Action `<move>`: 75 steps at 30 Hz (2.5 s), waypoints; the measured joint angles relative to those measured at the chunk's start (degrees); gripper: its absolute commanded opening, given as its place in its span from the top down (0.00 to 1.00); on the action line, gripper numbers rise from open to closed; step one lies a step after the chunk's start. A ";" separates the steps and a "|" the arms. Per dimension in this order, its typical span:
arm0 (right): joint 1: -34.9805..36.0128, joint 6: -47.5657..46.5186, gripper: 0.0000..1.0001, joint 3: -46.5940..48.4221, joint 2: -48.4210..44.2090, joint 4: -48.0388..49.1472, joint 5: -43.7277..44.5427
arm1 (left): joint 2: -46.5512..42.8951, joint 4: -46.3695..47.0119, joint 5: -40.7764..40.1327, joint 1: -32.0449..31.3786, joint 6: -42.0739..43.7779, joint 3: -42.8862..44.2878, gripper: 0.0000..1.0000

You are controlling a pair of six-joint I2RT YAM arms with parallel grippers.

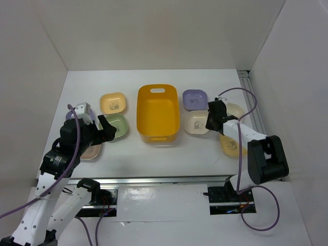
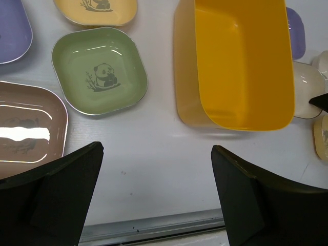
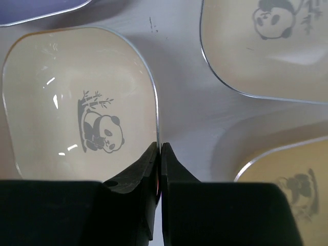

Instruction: Place the plates into the plastic bin on the countertop

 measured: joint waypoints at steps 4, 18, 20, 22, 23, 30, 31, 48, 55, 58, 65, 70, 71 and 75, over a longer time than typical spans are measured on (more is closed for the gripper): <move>2.43 0.68 1.00 3.30 -3.85 -7.69 5.99 | 0.04 0.00 -0.07 0.00 -0.02 0.00 0.00; 15.13 3.06 1.00 26.58 -7.50 -18.21 27.71 | 0.42 -0.02 -1.66 0.00 -0.09 0.00 0.00; 16.83 2.60 1.00 30.29 -5.92 -17.90 26.47 | 1.42 -0.04 -1.95 0.00 -0.09 0.00 0.00; 18.40 2.38 1.00 34.71 -2.95 -17.05 24.98 | 2.12 -0.04 -2.14 0.00 -0.09 0.00 0.00; 18.95 2.32 1.00 36.44 -1.18 -16.63 24.15 | 2.32 -0.04 -2.19 0.00 -0.09 0.00 0.00; 20.48 3.30 1.00 46.21 14.10 -16.20 18.43 | 2.89 -0.04 -2.21 0.00 -0.09 0.00 0.00; 20.48 3.43 1.00 47.58 16.52 -16.04 17.46 | 2.93 -0.04 -2.16 0.00 -0.09 0.00 0.00; 21.00 4.11 0.79 53.42 31.23 -15.58 7.93 | 3.28 -0.04 -1.49 0.00 -0.09 0.00 0.00; 22.69 4.00 0.38 54.25 34.29 -15.19 6.69 | 5.68 -0.50 -2.89 0.00 -1.64 0.02 0.00; 23.87 3.52 0.20 54.38 34.80 -15.19 6.16 | 7.23 -1.70 -4.39 0.00 -3.78 0.02 0.00; 29.07 0.98 0.00 55.78 31.45 -15.04 5.35 | 8.96 -3.39 -7.80 0.00 -11.21 0.00 0.01; 33.00 -1.14 0.00 49.42 17.55 -11.63 4.94 | 10.58 -1.05 -8.70 0.00 -15.82 -3.04 0.01; 33.42 -1.49 0.00 48.04 14.40 -11.15 4.76 | 11.63 -0.81 -8.96 0.00 -16.76 -3.58 0.01; 34.47 -3.06 0.00 41.11 1.25 -7.37 4.48 | 18.93 1.60 -10.58 -0.09 -19.61 -4.17 0.03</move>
